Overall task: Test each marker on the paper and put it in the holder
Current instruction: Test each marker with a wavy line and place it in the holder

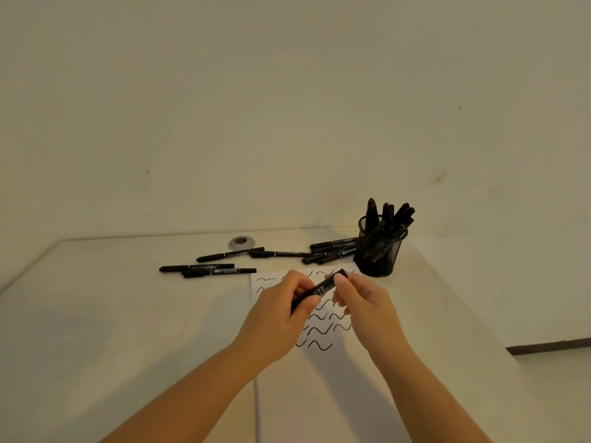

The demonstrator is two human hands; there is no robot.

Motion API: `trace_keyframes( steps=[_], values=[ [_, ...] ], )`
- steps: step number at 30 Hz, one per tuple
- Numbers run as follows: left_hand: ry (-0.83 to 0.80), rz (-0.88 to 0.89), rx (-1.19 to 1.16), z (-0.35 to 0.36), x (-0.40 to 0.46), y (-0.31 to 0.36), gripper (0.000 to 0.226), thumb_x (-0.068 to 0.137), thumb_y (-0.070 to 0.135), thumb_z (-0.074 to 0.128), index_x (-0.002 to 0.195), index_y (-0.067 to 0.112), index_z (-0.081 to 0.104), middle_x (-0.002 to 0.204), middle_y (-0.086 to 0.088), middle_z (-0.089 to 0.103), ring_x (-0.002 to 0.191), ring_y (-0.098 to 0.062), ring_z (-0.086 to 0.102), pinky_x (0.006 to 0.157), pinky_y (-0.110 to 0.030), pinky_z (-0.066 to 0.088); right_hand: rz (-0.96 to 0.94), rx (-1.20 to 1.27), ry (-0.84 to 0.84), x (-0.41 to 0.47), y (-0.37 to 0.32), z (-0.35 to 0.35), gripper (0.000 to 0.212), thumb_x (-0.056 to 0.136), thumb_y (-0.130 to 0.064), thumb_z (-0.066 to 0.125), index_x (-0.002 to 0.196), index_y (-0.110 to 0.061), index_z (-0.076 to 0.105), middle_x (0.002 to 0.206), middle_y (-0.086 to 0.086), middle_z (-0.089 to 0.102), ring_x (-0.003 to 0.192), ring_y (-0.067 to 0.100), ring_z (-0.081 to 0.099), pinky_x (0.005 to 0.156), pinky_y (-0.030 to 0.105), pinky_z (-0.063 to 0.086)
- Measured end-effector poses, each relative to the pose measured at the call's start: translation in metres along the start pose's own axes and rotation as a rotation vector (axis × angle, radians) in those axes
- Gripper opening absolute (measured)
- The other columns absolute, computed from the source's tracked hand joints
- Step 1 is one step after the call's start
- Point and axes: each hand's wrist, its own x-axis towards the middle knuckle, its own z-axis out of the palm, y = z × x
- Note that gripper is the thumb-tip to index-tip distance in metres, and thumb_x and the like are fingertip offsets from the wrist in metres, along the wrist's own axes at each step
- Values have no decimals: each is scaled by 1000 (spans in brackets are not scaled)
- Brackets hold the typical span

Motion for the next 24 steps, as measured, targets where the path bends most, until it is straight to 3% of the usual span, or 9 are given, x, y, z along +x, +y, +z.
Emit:
trace_keyframes(
  steps=[4,7,11,15,20,22,24],
  values=[
    [29,-52,6,-6,-18,-8,14,87,28,58,97,38,59,80,26,62,78,12,56,66,-5,43,103,157,136,-8,5,-1,27,92,-30,52,75,-15,66,53,-9,58,58,7,51,58,25,41],
    [60,-91,37,-10,-26,-11,16,85,28,60,99,35,64,76,28,62,75,14,55,62,-5,40,164,274,188,-14,7,-2,31,92,-30,50,68,-14,59,52,-6,58,52,7,50,54,23,41],
    [44,-43,59,-11,-34,-5,15,84,27,62,96,35,66,74,29,61,67,13,53,61,-4,37,222,424,39,-24,8,2,26,91,-25,53,70,-10,59,47,0,54,41,11,44,40,21,32],
    [0,81,208,-12,-39,3,16,84,39,59,96,31,67,77,20,64,72,-1,55,60,-10,38,288,338,-156,-27,5,3,30,89,-21,55,60,-11,58,42,5,51,34,14,39,35,19,29],
    [-51,134,313,-8,-49,13,25,90,44,43,75,30,58,61,14,52,57,-7,43,55,-23,35,328,426,-196,-24,4,-4,33,86,-7,50,52,-6,47,36,8,39,31,16,27,37,23,20],
    [-87,124,291,-7,-49,17,27,92,41,44,65,37,46,55,14,47,54,-8,43,54,-22,34,348,479,-206,-22,4,-6,37,84,-5,49,47,-8,48,35,7,36,29,15,24,37,23,19],
    [-125,74,222,-7,-48,19,30,91,35,49,61,38,46,52,14,49,53,-7,46,51,-17,33,352,505,-217,-20,6,-8,41,82,-4,48,41,-10,48,34,6,35,28,15,22,36,20,20]
  ],
)
